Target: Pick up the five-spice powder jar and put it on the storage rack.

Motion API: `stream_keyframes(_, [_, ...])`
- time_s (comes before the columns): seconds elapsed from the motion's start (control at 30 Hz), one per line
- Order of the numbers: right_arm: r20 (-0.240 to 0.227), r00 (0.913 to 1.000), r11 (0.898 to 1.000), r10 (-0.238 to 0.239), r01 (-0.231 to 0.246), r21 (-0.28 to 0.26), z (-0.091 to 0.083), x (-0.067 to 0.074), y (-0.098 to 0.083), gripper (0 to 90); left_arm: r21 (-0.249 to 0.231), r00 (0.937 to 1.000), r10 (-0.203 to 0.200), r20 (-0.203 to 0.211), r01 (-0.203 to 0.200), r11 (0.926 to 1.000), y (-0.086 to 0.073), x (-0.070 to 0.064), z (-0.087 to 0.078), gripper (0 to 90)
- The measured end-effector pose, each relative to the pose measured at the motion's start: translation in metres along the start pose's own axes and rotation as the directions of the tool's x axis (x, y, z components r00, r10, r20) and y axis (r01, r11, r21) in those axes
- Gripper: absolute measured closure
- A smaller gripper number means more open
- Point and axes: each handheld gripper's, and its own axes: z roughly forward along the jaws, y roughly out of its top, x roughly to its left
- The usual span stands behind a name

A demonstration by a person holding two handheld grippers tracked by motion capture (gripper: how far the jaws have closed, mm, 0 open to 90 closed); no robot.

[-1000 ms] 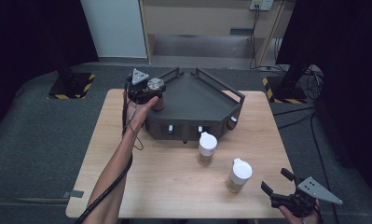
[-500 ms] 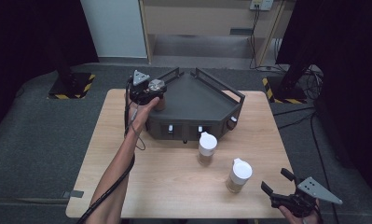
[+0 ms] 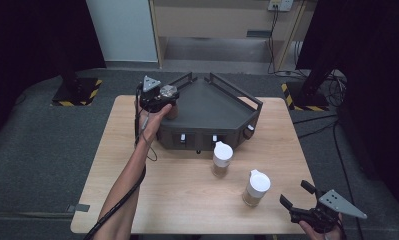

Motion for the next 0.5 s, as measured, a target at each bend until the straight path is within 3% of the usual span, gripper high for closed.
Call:
stream_keyframes(0.13, [-0.001,1.0,1.0,0.002,-0.002,0.0,0.0001,-0.0002,0.0,4.3,0.0,1.0,-0.003,0.0,0.003,1.0,0.0012,-0.0005,0.0003,30.6])
stream_keyframes(0.2, [-0.001,1.0,1.0,0.002,-0.002,-0.001,-0.0002,0.0,-0.0001,4.3,0.001,1.0,-0.006,-0.002,0.006,1.0,0.0023,-0.0013,0.0003,21.4])
stream_keyframes(0.37, [-0.001,1.0,1.0,0.003,-0.003,0.0,-0.0001,-0.0003,-0.0001,4.2,-0.02,0.9997,-0.023,0.0,0.023,0.9995,0.006,-0.0032,-0.002,11.7])
stream_keyframes(0.5, [-0.001,1.0,1.0,0.007,-0.007,-0.003,-0.0004,-0.0006,-0.0004,4.0,-0.044,1.0,0.003,0.003,-0.003,0.999,0.0098,-0.0047,-0.0077,7.8])
